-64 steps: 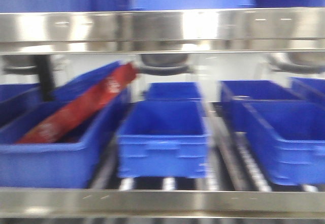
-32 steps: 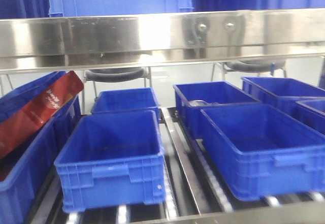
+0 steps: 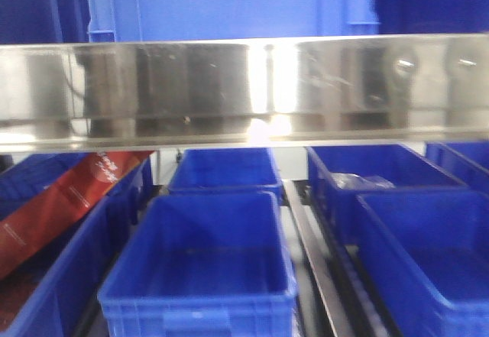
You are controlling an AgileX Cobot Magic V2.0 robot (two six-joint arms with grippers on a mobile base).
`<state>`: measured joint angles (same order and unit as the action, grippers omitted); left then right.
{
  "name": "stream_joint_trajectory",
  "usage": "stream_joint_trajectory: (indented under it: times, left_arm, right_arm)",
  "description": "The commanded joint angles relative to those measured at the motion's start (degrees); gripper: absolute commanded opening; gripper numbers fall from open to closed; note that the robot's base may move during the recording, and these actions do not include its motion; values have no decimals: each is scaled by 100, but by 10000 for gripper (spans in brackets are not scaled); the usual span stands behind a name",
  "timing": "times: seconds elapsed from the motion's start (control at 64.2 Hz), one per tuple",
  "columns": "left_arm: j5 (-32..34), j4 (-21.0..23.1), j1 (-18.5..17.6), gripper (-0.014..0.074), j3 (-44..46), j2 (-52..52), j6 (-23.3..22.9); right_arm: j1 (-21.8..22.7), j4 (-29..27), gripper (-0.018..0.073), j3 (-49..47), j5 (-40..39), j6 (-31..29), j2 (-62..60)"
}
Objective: Place valve from conveyor to right shelf box
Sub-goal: 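Move the left gripper's valve over an open blue box on the shelf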
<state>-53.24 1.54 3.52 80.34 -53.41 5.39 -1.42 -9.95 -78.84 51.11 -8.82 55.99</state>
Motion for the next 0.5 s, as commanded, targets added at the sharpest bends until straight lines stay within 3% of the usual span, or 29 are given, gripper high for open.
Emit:
stream_joint_trajectory:
  times: [0.0, 0.483]
  left_arm:
    - [340, 30, -23, -111, 32, 39, -7]
    - [340, 30, -23, -111, 32, 39, -7]
  right_arm:
    - [5, -15, -153, -104, -410, -30, -55]
    - [5, -15, -153, -104, -545, -30, -55]
